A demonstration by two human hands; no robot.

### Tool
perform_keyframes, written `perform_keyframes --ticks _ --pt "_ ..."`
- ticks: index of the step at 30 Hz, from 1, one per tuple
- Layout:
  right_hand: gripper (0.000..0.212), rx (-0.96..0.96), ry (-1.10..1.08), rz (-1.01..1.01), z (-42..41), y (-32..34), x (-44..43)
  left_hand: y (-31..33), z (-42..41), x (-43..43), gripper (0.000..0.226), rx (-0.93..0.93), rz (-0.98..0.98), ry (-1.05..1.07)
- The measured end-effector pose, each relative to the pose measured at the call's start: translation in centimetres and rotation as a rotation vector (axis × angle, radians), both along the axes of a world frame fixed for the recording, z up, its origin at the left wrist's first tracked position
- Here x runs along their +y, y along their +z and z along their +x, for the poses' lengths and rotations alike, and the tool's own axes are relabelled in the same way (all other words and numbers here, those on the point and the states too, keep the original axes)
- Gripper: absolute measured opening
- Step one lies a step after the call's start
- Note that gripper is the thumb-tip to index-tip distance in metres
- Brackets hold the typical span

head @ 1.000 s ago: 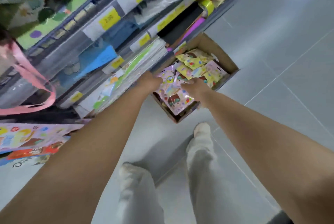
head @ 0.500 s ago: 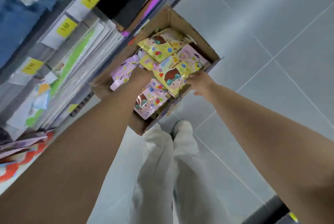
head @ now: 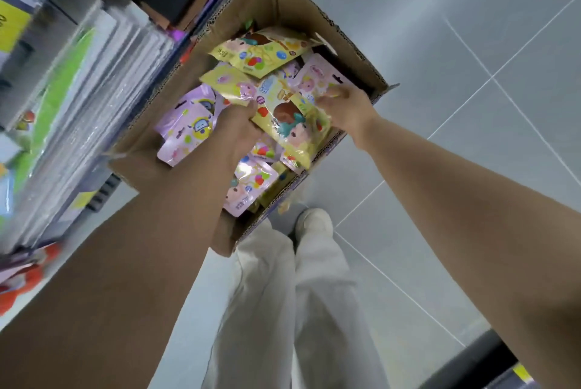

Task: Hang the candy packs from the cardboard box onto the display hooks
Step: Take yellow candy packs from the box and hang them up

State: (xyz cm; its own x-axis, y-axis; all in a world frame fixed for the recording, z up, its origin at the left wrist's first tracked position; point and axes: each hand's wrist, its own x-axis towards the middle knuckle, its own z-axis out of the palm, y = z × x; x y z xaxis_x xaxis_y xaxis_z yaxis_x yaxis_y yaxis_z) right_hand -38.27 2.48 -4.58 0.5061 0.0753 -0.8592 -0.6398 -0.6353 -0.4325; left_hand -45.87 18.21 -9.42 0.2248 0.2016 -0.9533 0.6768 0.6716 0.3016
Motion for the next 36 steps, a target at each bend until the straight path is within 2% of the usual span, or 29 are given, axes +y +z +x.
perform_keyframes --ticks 4,6,8,10,13,15,16,18,21,23,24,26,29,34,36 --pt "0.06 -0.043 -0.037 -0.025 0.6 0.8 1.0 1.4 -3.2 2.3 0.054 0.016 -0.006 -0.08" --pt "0.064 0.057 -0.07 0.003 0.7 1.5 1.6 2.5 -4.5 3.6 0.039 -0.025 0.0 -0.234" --pt "0.067 0.276 -0.072 0.08 0.7 2.1 2.1 3.9 -5.0 4.1 0.028 -0.101 -0.079 -0.341" --pt "0.055 0.435 -0.148 0.215 0.8 2.6 2.2 5.0 -4.1 3.8 0.026 -0.169 -0.151 -0.433" --pt "0.036 0.281 -0.35 0.232 1.5 2.1 1.5 6.0 -0.6 2.9 0.01 -0.116 -0.05 -0.475" --pt "0.019 0.128 -0.431 0.115 2.3 1.7 0.7 4.9 1.7 2.6 0.017 -0.009 0.073 -0.398" --pt "0.013 0.068 -0.4 0.017 2.7 1.4 0.4 3.9 2.5 2.5 0.024 0.047 0.111 -0.346" --pt "0.017 -0.027 -0.267 -0.143 3.2 0.3 -0.5 1.9 4.2 2.1 0.04 0.112 0.116 -0.273" --pt "0.019 -0.045 -0.173 -0.237 2.9 -1.0 -1.2 -0.4 5.7 1.2 0.026 0.097 0.099 -0.142" --pt "0.016 -0.015 -0.169 -0.244 2.0 -1.6 -1.5 -0.7 6.1 0.9 0.008 0.083 0.158 -0.094" --pt "0.018 -0.002 -0.179 -0.235 1.5 -1.9 -1.5 -0.7 6.2 0.7 0.005 0.068 0.136 0.003" --pt "0.023 0.027 -0.226 -0.204 0.5 -2.0 -1.5 -0.2 6.7 0.5 0.019 0.079 0.164 0.01" --pt "0.027 0.065 -0.338 -0.151 -0.4 -1.7 -1.2 2.6 6.5 1.0 0.019 0.051 0.143 0.12" --pt "0.018 0.113 -0.609 -0.077 -0.6 0.2 0.2 7.0 3.9 2.2 0.025 0.026 0.022 0.034" --pt "0.028 0.121 -0.698 -0.029 -0.6 1.4 1.1 7.8 2.4 3.2 0.024 0.042 -0.044 0.082"
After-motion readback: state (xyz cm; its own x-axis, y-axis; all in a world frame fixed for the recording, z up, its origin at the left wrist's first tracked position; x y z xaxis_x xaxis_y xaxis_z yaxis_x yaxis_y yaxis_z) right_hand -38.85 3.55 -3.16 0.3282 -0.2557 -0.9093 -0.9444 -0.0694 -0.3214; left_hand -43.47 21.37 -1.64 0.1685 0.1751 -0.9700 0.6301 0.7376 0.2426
